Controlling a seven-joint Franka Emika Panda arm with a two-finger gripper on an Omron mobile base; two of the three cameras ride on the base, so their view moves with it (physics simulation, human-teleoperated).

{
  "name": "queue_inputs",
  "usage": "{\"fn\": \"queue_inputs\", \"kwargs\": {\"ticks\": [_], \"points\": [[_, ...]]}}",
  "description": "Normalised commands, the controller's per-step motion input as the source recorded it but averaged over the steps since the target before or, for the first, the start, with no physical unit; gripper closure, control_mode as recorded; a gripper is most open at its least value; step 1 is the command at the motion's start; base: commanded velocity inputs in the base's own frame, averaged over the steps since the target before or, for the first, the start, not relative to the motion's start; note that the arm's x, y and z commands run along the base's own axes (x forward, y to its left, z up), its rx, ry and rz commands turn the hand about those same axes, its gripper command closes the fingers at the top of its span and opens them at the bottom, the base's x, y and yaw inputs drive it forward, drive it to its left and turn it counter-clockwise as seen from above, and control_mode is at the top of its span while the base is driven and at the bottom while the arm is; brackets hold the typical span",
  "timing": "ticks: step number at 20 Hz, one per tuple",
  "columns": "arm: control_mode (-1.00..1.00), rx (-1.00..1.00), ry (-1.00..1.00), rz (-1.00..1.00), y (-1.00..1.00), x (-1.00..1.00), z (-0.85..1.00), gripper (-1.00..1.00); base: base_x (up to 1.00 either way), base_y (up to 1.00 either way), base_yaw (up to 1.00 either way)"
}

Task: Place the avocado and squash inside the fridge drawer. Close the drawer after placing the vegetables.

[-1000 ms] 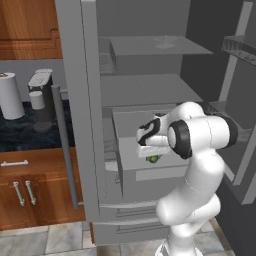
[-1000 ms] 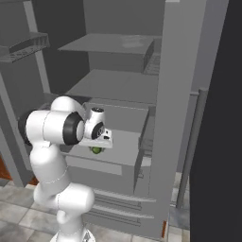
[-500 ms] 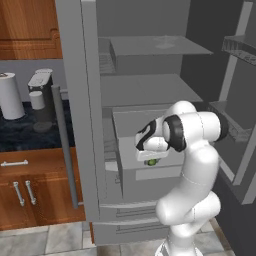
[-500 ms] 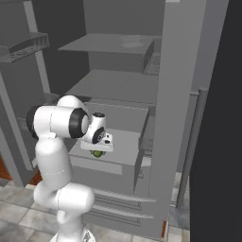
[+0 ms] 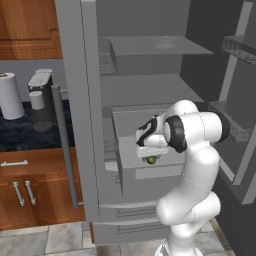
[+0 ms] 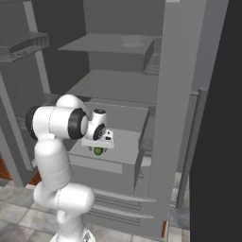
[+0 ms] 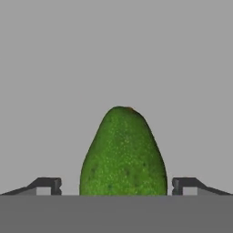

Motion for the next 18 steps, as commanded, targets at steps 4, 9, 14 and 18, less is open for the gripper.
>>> {"fn": "queue_inputs", "kwargs": {"ticks": [4,9,14,18], "points": [[-1.0,-0.07,-0.09,0.0,0.06,0.0,0.86,-1.0,0.0,0.0,0.0],[-1.0,-0.09,-0.1,-0.01,0.09,-0.01,1.0,-1.0,0.0,0.0,0.0],[-1.0,-0.04,-0.17,-0.03,0.06,-0.69,0.87,-1.0,0.0,0.0,0.0],[-1.0,0.0,-0.22,-0.04,0.03,-1.0,0.57,-1.0,0.0,0.0,0.0]]}}
